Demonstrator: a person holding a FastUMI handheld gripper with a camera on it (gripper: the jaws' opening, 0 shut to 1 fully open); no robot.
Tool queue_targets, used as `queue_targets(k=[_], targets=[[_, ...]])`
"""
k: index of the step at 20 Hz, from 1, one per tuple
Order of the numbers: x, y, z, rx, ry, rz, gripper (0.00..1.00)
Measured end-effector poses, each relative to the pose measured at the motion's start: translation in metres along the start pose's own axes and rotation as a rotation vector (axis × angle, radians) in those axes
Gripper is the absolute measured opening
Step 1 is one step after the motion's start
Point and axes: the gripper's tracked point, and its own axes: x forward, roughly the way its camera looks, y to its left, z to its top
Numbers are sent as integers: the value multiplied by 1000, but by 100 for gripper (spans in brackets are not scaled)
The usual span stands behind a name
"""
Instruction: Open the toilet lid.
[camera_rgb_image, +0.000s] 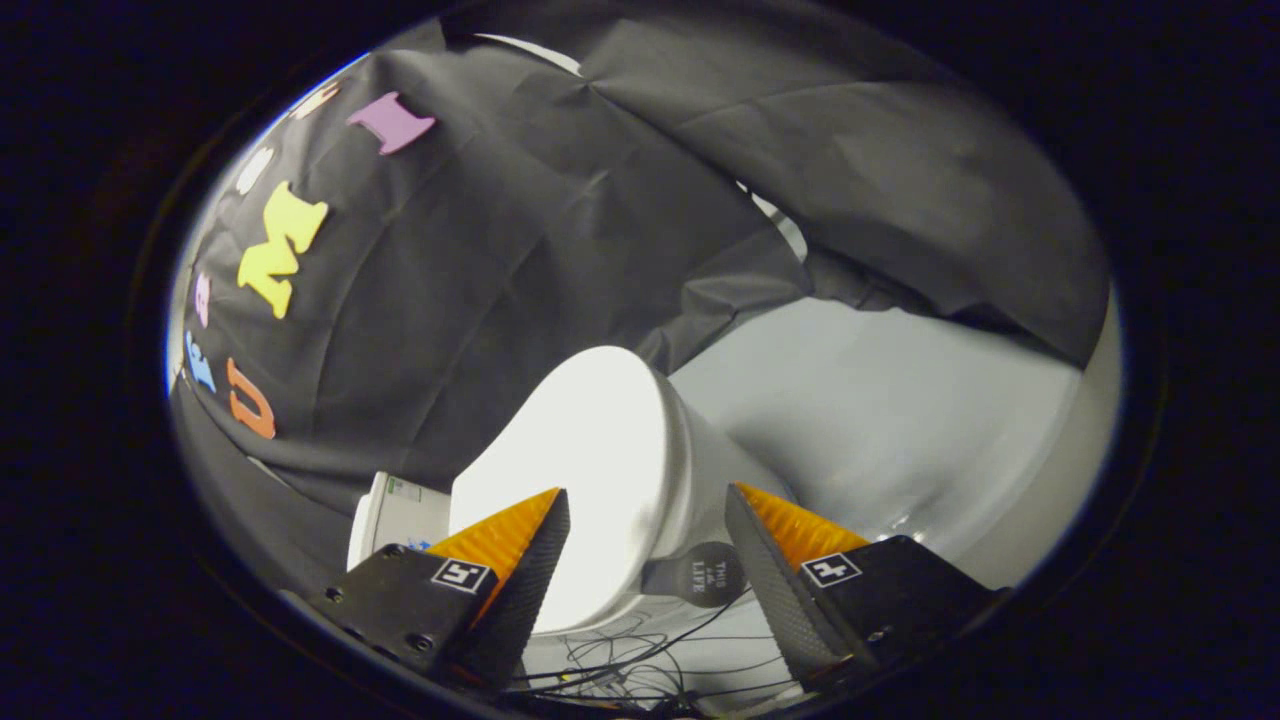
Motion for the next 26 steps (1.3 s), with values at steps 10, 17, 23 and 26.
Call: queue_targets(k=[10, 17, 23, 26], targets=[[3, -27, -29, 207, 77, 33, 78], [10, -22, -45, 192, 132, 51, 51], [6, -19, -40, 319, 142, 125, 19], [5, -17, -38, 345, 150, 137, 11]])
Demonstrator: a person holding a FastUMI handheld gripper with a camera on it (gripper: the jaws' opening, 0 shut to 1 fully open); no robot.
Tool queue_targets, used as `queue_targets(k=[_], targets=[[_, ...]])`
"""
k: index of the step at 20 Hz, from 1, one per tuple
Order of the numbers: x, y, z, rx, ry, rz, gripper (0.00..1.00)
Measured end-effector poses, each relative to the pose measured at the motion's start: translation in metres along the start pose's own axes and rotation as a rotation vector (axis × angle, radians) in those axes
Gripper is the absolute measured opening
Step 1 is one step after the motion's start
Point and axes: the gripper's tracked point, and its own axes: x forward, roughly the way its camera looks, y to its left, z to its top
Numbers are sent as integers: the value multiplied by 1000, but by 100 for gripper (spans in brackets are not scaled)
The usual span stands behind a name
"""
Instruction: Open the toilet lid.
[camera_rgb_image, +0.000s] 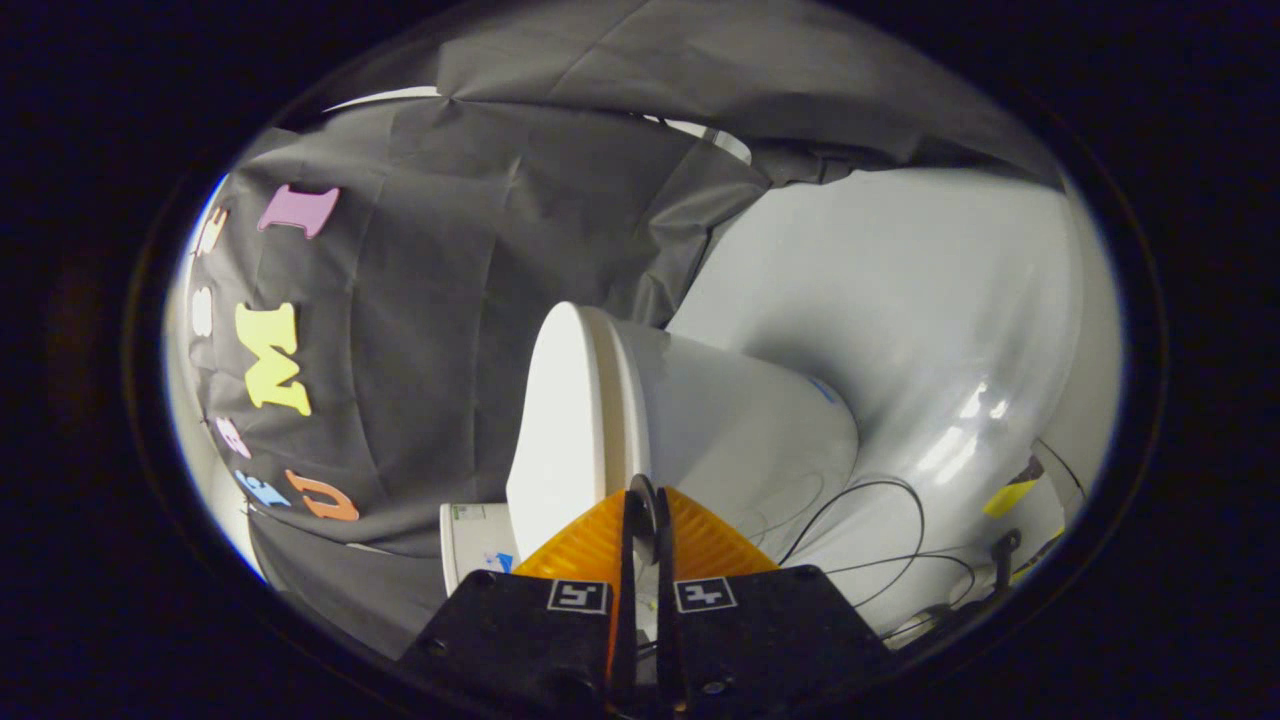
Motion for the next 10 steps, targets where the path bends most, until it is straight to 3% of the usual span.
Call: queue_targets(k=[10], targets=[[-3, 6, 1, -20, -11, -30, 7]])
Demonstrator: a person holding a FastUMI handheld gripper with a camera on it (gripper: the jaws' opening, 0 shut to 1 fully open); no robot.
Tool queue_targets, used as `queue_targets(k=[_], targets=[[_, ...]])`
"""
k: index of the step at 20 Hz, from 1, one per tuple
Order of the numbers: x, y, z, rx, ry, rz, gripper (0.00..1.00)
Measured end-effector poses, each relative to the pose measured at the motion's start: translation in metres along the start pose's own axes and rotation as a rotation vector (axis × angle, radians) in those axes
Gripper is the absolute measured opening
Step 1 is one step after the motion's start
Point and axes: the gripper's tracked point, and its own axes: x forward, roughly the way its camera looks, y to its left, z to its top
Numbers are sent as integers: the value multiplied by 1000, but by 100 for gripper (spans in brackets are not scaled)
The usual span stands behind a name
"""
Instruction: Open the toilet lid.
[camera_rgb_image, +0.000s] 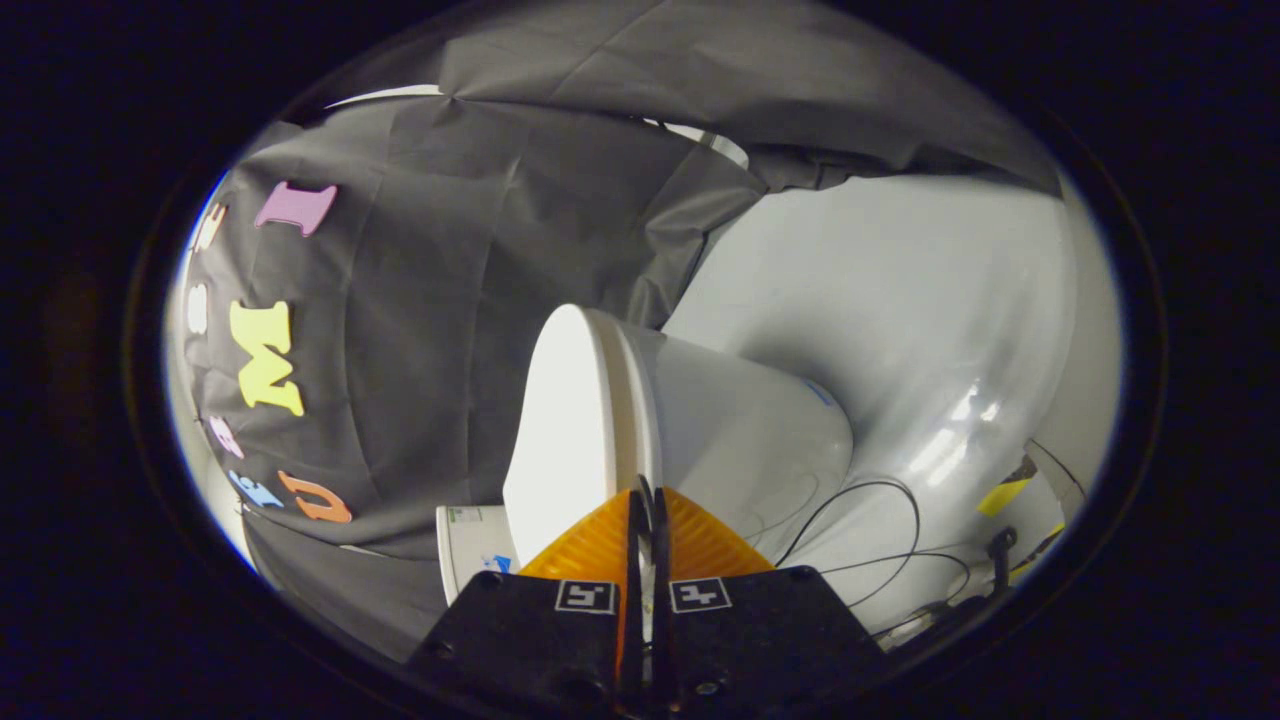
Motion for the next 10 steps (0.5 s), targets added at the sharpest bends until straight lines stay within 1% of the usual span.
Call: queue_targets(k=[10], targets=[[-11, 29, -2, -74, -60, -83, 5]])
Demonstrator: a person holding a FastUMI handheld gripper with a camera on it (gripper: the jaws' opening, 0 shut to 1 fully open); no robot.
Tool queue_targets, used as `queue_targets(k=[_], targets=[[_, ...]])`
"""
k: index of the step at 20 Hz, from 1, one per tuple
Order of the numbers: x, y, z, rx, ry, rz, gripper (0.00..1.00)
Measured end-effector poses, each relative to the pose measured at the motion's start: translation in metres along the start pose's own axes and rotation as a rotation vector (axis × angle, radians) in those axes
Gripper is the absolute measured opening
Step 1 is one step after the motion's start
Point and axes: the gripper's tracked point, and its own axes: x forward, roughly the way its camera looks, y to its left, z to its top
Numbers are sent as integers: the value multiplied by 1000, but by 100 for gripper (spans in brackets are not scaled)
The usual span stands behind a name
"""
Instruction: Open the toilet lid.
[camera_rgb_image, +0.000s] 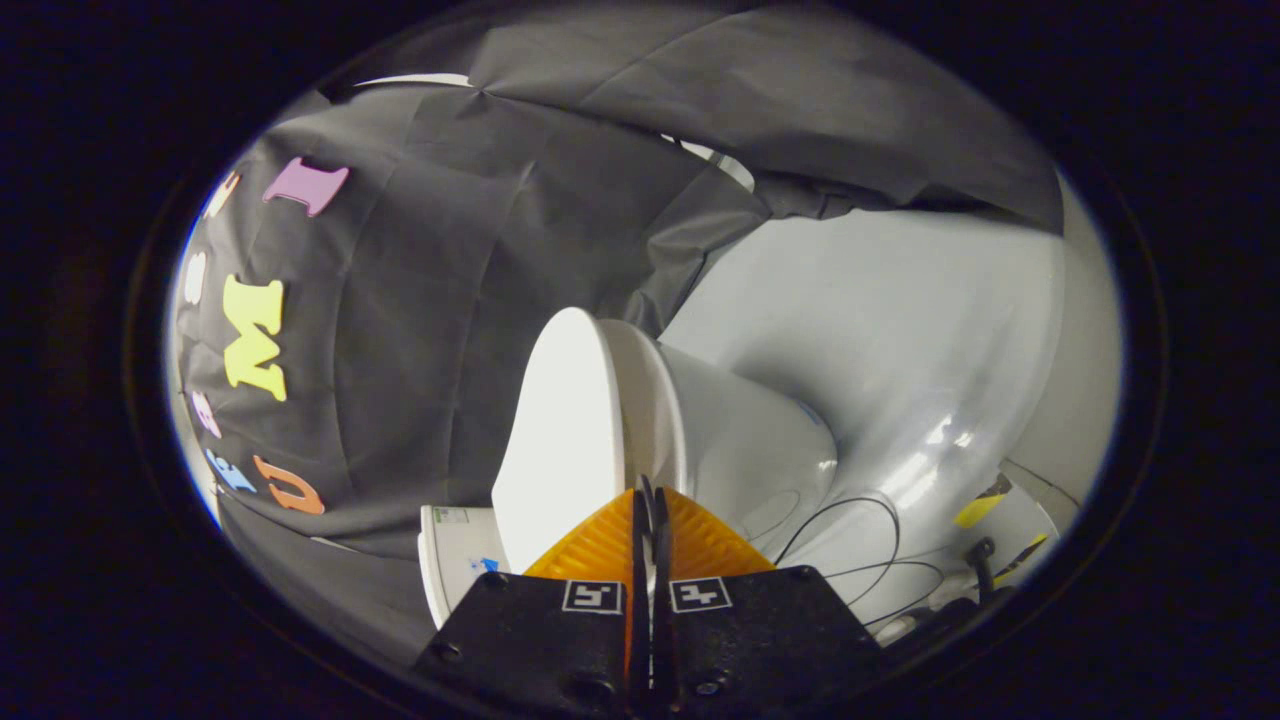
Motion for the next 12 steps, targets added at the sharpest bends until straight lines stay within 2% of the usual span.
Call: queue_targets(k=[12], targets=[[-26, 43, 1, -118, -49, -26, 4]])
